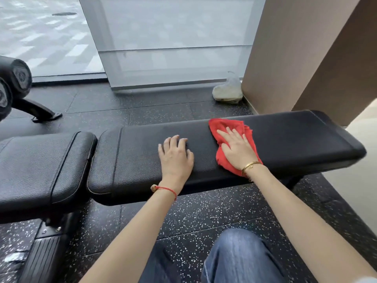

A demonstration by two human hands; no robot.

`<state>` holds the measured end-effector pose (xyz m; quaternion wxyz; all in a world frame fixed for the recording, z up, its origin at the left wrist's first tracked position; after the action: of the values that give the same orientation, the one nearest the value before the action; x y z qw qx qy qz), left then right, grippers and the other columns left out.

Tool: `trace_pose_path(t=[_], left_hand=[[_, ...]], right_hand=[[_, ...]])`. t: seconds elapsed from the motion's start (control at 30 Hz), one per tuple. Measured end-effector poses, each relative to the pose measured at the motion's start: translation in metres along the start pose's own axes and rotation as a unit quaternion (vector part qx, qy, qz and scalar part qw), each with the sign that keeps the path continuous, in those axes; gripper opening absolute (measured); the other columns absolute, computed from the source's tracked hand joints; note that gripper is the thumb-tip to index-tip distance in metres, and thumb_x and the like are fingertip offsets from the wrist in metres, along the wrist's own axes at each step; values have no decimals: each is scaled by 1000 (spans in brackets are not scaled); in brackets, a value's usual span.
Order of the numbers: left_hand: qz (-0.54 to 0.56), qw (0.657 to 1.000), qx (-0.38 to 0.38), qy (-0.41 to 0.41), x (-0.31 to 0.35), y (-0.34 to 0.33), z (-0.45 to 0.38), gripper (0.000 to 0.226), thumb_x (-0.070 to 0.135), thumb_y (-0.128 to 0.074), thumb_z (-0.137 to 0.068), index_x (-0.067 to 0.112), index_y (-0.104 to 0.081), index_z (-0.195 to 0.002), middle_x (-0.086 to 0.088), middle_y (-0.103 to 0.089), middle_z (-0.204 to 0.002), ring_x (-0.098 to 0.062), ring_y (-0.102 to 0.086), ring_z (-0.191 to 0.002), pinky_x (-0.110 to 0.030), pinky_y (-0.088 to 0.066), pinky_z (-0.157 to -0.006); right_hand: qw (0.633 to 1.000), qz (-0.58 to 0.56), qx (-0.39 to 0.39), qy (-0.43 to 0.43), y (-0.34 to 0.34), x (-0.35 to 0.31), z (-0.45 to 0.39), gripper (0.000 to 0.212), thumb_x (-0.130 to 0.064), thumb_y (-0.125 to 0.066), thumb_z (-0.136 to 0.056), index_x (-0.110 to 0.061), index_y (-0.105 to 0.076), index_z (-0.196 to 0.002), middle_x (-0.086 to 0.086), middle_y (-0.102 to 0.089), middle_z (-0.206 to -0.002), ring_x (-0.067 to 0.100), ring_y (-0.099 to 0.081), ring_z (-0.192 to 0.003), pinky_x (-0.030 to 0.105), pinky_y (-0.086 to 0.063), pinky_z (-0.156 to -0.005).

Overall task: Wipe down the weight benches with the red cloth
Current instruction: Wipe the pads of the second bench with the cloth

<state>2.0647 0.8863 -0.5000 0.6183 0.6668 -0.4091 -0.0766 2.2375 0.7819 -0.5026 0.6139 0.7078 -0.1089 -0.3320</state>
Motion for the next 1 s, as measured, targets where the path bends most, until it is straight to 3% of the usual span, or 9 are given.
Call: trace_pose_path(t=[0.1, 0.37, 0.73, 0.87, 1.0], left_hand=[[0, 1000, -7, -14, 15, -6, -1, 42, 29, -45, -96, 22, -49, -137, -2, -40, -150, -25, -28, -142, -49, -15, -120], [1, 998, -16, -58, 57, -26, -11, 43, 28, -44, -96, 22, -49, -139, 0, -41, -150, -25, -29, -141, -49, -13, -120], [-18, 996, -12, -85, 77, -47, -21, 42, 32, -42, -95, 21, -51, -135, -2, -46, -144, -27, -33, -138, -55, -18, -118], [-28, 996, 6, -85, 78, -48, -20, 41, 33, -42, -94, 20, -54, -131, -3, -50, -141, -28, -37, -135, -57, -22, -116], [-26, 996, 7, -80, 78, -47, -20, 41, 32, -43, -93, 19, -55, -130, -2, -51, -139, -28, -38, -135, -57, -22, -116]], right_hand=[[998, 18, -8, -53, 8, 9, -25, 54, -27, -32, -100, -31, -23, -152, 4, -9, -163, 23, -7, -150, 44, 1, -122], [1000, -4, 26, 13, 3, 25, 35, 53, -28, -37, -98, -38, -28, -149, -3, -15, -162, 14, -9, -150, 39, 1, -123], [982, 37, 41, -183, 49, 147, -8, 53, -29, -29, -100, -30, -22, -152, 5, -11, -163, 23, -9, -150, 43, 0, -122], [982, 46, 21, -180, 51, 141, -47, 54, -30, -27, -99, -31, -20, -153, 5, -8, -163, 25, -8, -150, 46, 1, -122], [992, 41, 3, -121, 37, 94, -66, 55, -29, -30, -98, -32, -23, -152, 6, -9, -163, 25, -9, -150, 46, 1, -122]])
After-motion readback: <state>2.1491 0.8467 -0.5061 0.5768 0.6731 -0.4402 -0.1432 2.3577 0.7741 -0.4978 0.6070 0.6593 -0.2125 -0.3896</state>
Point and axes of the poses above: each hand's wrist, its own z-axis away from the middle knuckle, its own y-axis out of the back of the hand, x = y × z, the point moved 6 cm from there along -z, towards the middle knuckle
